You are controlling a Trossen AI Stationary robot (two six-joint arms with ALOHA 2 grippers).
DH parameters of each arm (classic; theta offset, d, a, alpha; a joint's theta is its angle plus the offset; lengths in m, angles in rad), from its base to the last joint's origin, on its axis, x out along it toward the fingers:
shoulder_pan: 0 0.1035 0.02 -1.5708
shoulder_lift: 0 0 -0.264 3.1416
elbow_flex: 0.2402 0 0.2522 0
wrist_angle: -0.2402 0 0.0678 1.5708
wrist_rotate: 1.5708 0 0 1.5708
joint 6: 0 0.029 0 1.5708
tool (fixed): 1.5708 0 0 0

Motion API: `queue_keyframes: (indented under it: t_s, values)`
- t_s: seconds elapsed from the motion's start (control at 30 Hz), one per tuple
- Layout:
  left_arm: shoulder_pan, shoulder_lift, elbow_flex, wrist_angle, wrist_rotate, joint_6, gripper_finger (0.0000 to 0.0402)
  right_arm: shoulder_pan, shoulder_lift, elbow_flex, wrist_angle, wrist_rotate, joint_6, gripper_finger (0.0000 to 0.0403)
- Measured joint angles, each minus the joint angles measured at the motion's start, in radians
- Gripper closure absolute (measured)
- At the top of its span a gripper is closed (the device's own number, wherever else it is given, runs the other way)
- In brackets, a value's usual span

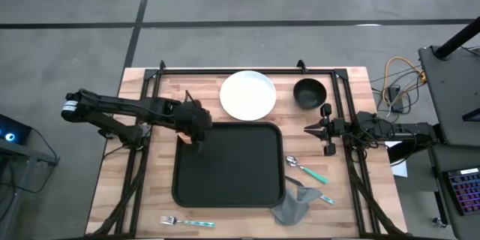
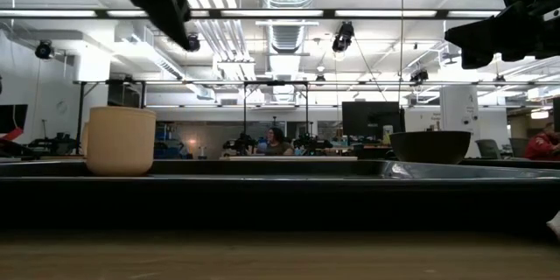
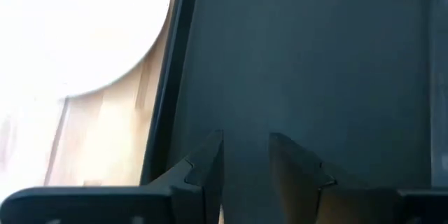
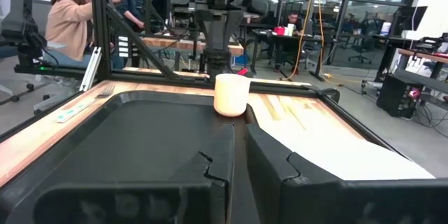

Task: Set up tray
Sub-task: Put the plate on the serving tray

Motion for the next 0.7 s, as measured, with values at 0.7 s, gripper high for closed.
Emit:
queue_keyframes:
  t_s: [0.7]
  values:
    - [0.007, -0.346, -0.512, 0.702, 0.074, 0.170, 0.0309, 0.000, 0.000, 0.000, 0.000, 0.000, 0.000, 0.0376]
